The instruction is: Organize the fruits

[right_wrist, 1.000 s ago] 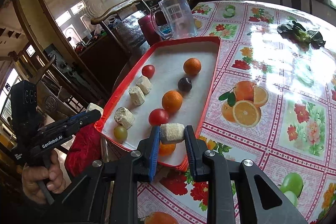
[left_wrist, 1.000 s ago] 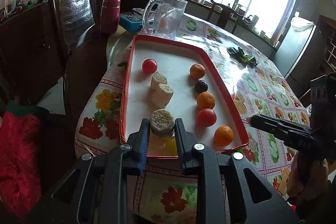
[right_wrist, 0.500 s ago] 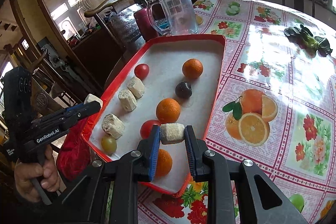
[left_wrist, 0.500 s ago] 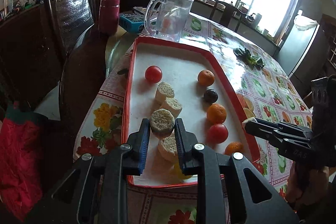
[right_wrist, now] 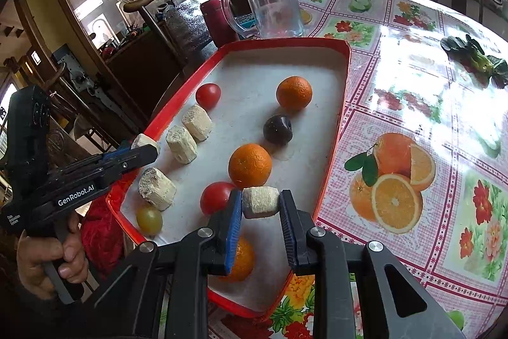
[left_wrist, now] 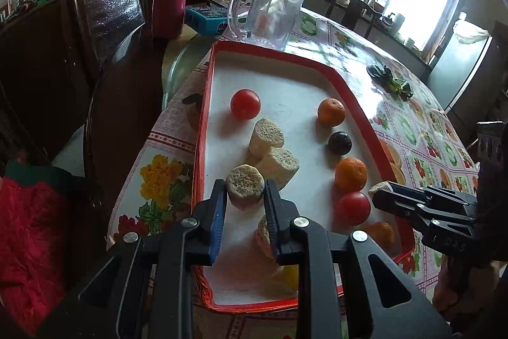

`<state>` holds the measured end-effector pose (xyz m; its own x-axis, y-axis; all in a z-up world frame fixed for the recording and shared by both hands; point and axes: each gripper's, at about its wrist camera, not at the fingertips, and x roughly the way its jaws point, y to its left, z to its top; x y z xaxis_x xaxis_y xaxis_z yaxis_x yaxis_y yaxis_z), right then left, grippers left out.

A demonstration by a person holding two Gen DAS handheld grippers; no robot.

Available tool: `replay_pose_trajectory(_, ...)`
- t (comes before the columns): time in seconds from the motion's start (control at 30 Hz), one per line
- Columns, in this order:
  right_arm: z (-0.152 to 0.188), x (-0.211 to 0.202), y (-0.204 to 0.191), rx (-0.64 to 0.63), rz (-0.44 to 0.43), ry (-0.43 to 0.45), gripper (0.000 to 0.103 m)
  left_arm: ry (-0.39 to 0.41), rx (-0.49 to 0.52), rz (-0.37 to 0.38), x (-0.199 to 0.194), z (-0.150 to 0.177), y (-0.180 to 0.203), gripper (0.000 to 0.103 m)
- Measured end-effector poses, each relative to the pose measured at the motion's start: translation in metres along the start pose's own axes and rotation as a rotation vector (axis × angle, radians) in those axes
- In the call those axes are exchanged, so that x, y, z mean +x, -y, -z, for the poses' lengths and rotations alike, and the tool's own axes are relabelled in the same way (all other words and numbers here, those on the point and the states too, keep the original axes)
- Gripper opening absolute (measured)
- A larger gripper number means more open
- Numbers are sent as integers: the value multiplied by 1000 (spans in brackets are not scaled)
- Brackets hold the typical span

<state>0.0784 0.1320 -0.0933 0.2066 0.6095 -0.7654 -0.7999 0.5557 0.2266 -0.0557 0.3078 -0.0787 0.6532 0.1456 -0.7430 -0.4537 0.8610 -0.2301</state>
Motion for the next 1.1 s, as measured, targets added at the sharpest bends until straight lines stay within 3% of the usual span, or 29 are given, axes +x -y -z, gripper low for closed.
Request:
replay_pose_trajectory(0.13,0,-1,0,9,-10,2,28,-5,-4,-10,1,1,1,21)
replay_pose_trajectory(0.2,1,-5,3,21,-14,12,34,-2,-3,-27,-1,1,2,21)
replay_pose_trajectory(0.27,2,-10,4,27,-17,23,35,1,1,-34,-3,1,3,25)
replay_pose_trajectory(0.33,4,-16,5,27,-22,29,36,4,-2,-34,-7,3,4,38)
replay_pose_trajectory(0.43,5,-24,5,19,-31,37,38,6,8,-29,-11,7,7,38)
replay_pose_trajectory(0.8,12,-43,-15,-185,-43,11,65,24,95,-14,-50,36,30,38)
replay_pose_trajectory(0.87,14,-48,-20,-221,-60,14,71,35,114,-34,-58,43,34,47)
replay_pose_trajectory(0.93,16,-53,-23,-254,-89,12,81,61,132,-65,-68,50,38,69)
replay_pose_trajectory(1.0,18,-57,-28,-293,-122,11,87,83,142,-84,-77,56,40,74)
replay_pose_trajectory(1.1,22,-59,-33,-362,-161,-13,88,94,145,-97,-85,61,42,75)
